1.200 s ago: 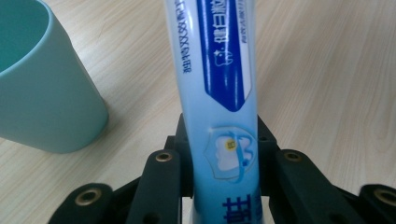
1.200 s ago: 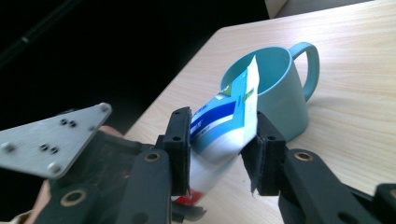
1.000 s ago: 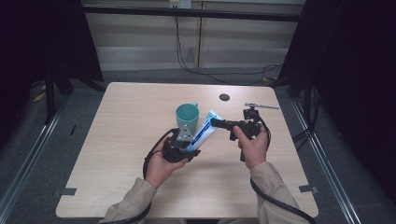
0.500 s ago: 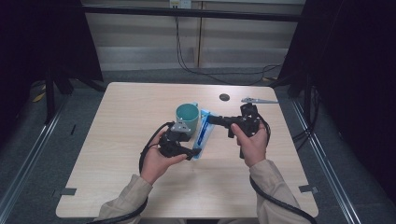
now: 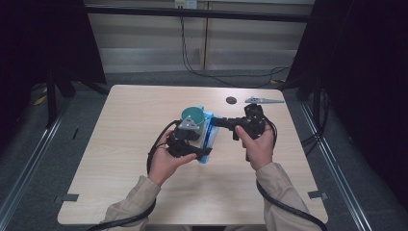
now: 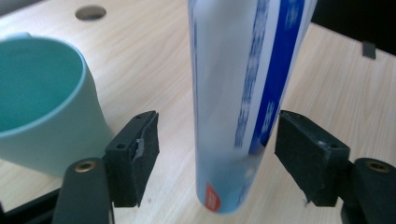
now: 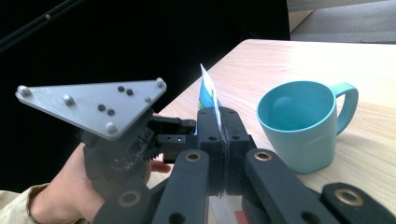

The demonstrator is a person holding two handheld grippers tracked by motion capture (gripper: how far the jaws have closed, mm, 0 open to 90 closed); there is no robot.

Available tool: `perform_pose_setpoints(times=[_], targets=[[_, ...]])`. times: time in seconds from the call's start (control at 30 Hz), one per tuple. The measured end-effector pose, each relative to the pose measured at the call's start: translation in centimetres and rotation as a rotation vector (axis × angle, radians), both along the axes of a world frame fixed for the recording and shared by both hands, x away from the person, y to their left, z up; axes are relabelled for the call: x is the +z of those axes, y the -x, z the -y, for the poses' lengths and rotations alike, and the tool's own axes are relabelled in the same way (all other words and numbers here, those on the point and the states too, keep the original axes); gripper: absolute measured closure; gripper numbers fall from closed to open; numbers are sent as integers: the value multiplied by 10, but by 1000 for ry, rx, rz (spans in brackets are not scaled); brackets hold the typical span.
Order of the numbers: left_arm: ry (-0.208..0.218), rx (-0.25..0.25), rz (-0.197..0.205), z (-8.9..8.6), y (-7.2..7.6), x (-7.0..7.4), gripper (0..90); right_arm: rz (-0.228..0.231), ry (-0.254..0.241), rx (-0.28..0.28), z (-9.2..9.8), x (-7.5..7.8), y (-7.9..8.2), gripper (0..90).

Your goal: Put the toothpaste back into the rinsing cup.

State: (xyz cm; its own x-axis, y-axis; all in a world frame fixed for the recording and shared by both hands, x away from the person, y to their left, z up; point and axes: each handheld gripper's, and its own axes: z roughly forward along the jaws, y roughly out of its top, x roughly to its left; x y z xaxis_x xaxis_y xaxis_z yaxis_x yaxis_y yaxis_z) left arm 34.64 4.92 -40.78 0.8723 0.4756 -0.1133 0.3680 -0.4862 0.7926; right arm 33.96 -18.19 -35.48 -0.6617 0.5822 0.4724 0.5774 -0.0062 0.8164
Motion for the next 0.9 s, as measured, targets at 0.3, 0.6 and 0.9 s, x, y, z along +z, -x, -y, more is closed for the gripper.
perform_pose_setpoints(times=[0.3, 0.6, 0.9], targets=[[83, 12, 66, -1, 1, 1, 397, 4, -20, 14, -6, 2, -1, 890], [124, 5, 87, 0, 3, 0, 521, 0, -40, 7, -7, 0, -2, 890], [178, 13, 95, 1, 3, 1, 596, 5, -72, -1, -5, 2, -1, 889]])
